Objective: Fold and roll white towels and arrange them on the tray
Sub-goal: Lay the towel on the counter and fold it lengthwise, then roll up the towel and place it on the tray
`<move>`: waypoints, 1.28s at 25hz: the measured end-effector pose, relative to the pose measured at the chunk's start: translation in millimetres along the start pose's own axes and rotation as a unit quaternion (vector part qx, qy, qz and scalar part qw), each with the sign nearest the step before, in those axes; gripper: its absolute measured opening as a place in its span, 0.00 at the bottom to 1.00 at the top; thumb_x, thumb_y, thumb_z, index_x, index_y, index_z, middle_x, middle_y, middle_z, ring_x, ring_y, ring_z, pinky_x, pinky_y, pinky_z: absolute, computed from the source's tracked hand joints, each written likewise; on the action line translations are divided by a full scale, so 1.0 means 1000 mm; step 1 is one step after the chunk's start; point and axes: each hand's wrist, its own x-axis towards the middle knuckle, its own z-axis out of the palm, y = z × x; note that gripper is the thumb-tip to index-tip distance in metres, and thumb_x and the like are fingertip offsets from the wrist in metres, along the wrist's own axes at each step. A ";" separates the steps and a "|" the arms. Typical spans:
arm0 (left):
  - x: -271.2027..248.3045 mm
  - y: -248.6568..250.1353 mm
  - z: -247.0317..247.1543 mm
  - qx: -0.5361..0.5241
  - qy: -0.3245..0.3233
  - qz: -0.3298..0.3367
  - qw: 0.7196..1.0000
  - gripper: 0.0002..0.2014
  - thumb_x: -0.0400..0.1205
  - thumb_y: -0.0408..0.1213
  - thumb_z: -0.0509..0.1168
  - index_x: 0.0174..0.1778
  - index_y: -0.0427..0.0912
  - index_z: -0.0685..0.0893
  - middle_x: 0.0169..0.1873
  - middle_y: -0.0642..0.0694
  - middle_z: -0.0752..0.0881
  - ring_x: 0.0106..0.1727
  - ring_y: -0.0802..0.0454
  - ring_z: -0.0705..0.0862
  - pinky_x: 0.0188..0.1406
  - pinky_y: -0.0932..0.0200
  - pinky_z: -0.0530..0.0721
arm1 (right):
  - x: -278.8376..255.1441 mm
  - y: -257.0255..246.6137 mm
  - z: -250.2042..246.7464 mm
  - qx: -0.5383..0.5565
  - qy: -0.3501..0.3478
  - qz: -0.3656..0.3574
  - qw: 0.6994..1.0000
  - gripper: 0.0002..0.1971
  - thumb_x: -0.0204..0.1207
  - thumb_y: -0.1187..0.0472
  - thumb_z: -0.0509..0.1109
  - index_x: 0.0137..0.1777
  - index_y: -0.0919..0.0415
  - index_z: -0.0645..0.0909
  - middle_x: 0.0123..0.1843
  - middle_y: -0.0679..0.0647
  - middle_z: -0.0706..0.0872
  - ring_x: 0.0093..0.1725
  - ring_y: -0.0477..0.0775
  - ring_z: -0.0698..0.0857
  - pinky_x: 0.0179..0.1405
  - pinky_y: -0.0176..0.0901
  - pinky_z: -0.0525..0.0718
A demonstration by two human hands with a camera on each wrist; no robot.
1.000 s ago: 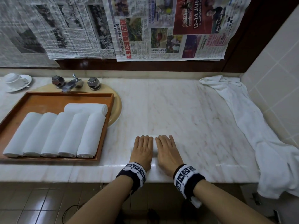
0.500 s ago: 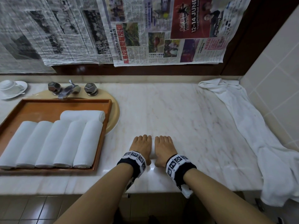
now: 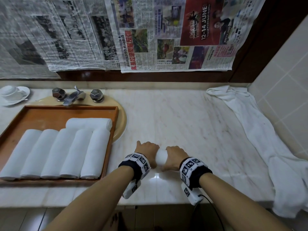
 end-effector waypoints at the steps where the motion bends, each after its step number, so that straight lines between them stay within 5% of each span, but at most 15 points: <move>1: -0.007 -0.007 -0.012 0.018 0.028 0.014 0.999 0.19 0.68 0.44 0.73 0.53 0.52 0.78 0.47 0.53 0.84 0.53 0.48 0.83 0.61 0.41 0.71 | -0.001 -0.004 -0.008 0.021 0.006 -0.016 1.000 0.33 0.52 0.41 0.84 0.55 0.54 0.78 0.51 0.51 0.84 0.47 0.53 0.85 0.43 0.45 0.85; 4: -0.030 -0.047 -0.056 0.053 0.113 0.049 0.991 0.21 0.68 0.48 0.74 0.55 0.52 0.78 0.51 0.52 0.83 0.55 0.49 0.81 0.61 0.40 0.72 | -0.002 -0.032 -0.048 0.113 0.000 -0.064 0.992 0.34 0.50 0.38 0.84 0.54 0.52 0.79 0.50 0.51 0.84 0.45 0.52 0.86 0.37 0.45 0.86; 7: -0.054 -0.106 -0.090 0.086 0.165 0.060 0.981 0.23 0.67 0.47 0.72 0.58 0.53 0.77 0.55 0.54 0.81 0.60 0.50 0.79 0.63 0.39 0.68 | 0.004 -0.085 -0.084 0.238 -0.088 -0.083 0.964 0.27 0.60 0.43 0.83 0.55 0.54 0.80 0.46 0.52 0.86 0.41 0.52 0.87 0.33 0.42 0.84; 10: -0.076 -0.171 -0.100 0.088 0.161 0.034 0.982 0.29 0.66 0.49 0.73 0.63 0.54 0.75 0.61 0.54 0.77 0.66 0.51 0.75 0.67 0.37 0.65 | 0.025 -0.149 -0.099 0.183 -0.086 -0.117 0.972 0.28 0.59 0.36 0.80 0.49 0.57 0.84 0.40 0.52 0.85 0.34 0.51 0.81 0.32 0.42 0.77; 15: -0.103 -0.264 -0.093 0.035 0.115 -0.022 0.993 0.43 0.66 0.46 0.77 0.75 0.50 0.63 0.80 0.49 0.62 0.80 0.49 0.63 0.76 0.25 0.53 | 0.053 -0.260 -0.091 0.095 -0.011 -0.184 0.978 0.29 0.59 0.39 0.82 0.55 0.57 0.85 0.49 0.52 0.88 0.48 0.53 0.86 0.51 0.48 0.87; 17: -0.109 -0.293 -0.091 0.023 0.103 -0.022 0.994 0.45 0.64 0.47 0.77 0.76 0.53 0.62 0.78 0.50 0.68 0.79 0.50 0.67 0.77 0.30 0.57 | 0.061 -0.293 -0.088 0.104 0.005 -0.198 0.975 0.29 0.57 0.41 0.83 0.56 0.54 0.84 0.49 0.50 0.88 0.48 0.51 0.86 0.49 0.46 0.87; 19: -0.109 -0.321 -0.091 0.014 0.085 -0.029 0.996 0.37 0.65 0.46 0.77 0.70 0.56 0.70 0.66 0.52 0.80 0.69 0.48 0.78 0.68 0.44 0.70 | 0.071 -0.318 -0.084 0.125 0.022 -0.205 0.971 0.28 0.58 0.42 0.84 0.55 0.53 0.84 0.48 0.48 0.87 0.47 0.50 0.85 0.44 0.40 0.84; 21: -0.104 -0.352 -0.087 -0.013 0.048 -0.056 0.997 0.33 0.67 0.44 0.78 0.67 0.56 0.74 0.60 0.52 0.84 0.62 0.47 0.82 0.61 0.48 0.75 | 0.083 -0.332 -0.071 0.135 0.066 -0.207 0.967 0.33 0.61 0.39 0.82 0.62 0.54 0.81 0.56 0.49 0.86 0.54 0.51 0.84 0.51 0.43 0.83; 25: -0.094 -0.413 -0.075 -0.031 0.007 -0.146 0.989 0.28 0.70 0.47 0.76 0.65 0.53 0.75 0.57 0.48 0.85 0.58 0.45 0.83 0.58 0.48 0.81 | 0.103 -0.326 -0.032 0.030 0.092 -0.133 0.986 0.44 0.73 0.36 0.69 0.84 0.52 0.55 0.86 0.53 0.55 0.83 0.59 0.56 0.79 0.64 0.60; 27: -0.088 -0.434 -0.065 -0.039 -0.009 -0.179 0.983 0.25 0.72 0.45 0.72 0.65 0.52 0.75 0.56 0.46 0.84 0.57 0.43 0.84 0.55 0.50 0.82 | 0.106 -0.311 -0.015 -0.033 0.073 -0.079 0.994 0.42 0.78 0.36 0.62 0.85 0.49 0.47 0.87 0.51 0.42 0.86 0.59 0.43 0.80 0.71 0.48; 30: -0.072 -0.454 -0.042 -0.042 -0.047 -0.190 0.980 0.23 0.72 0.43 0.72 0.62 0.52 0.75 0.50 0.49 0.85 0.51 0.45 0.85 0.48 0.51 0.83 | 0.106 -0.298 0.006 -0.037 0.059 -0.059 0.996 0.41 0.79 0.33 0.55 0.86 0.46 0.41 0.87 0.48 0.38 0.85 0.57 0.36 0.79 0.73 0.43; 32: -0.064 -0.451 -0.038 -0.030 -0.080 -0.181 0.980 0.20 0.74 0.42 0.70 0.62 0.48 0.77 0.51 0.48 0.84 0.55 0.45 0.84 0.63 0.42 0.79 | 0.107 -0.295 0.011 -0.033 0.065 -0.068 0.995 0.40 0.80 0.33 0.53 0.86 0.45 0.40 0.87 0.47 0.37 0.85 0.56 0.34 0.80 0.71 0.45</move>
